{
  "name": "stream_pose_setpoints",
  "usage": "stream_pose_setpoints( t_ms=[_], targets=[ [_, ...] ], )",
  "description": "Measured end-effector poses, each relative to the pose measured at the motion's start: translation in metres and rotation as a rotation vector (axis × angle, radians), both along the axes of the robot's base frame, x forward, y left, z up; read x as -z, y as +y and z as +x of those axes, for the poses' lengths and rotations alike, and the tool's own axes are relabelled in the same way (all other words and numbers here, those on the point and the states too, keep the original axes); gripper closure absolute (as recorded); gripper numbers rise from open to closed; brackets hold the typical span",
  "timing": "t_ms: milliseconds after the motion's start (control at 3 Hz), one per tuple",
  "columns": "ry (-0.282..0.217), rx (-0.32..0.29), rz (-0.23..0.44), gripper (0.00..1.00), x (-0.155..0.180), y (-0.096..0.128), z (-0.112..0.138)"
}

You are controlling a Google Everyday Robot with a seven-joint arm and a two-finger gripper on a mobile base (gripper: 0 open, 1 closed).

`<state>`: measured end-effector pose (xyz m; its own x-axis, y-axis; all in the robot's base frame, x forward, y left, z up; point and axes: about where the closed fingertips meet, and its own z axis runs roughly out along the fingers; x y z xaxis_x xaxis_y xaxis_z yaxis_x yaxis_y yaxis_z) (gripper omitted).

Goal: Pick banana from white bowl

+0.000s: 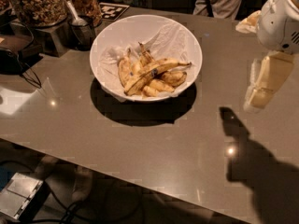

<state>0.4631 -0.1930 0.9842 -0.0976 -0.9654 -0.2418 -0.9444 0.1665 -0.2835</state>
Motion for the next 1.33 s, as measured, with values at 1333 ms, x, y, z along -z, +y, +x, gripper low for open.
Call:
stream_pose_setpoints(
  t_ms=[1333],
  targets=[
    [-0.007, -0.208, -0.033, 0.0, 0.016, 0.045, 0.05]
  ],
)
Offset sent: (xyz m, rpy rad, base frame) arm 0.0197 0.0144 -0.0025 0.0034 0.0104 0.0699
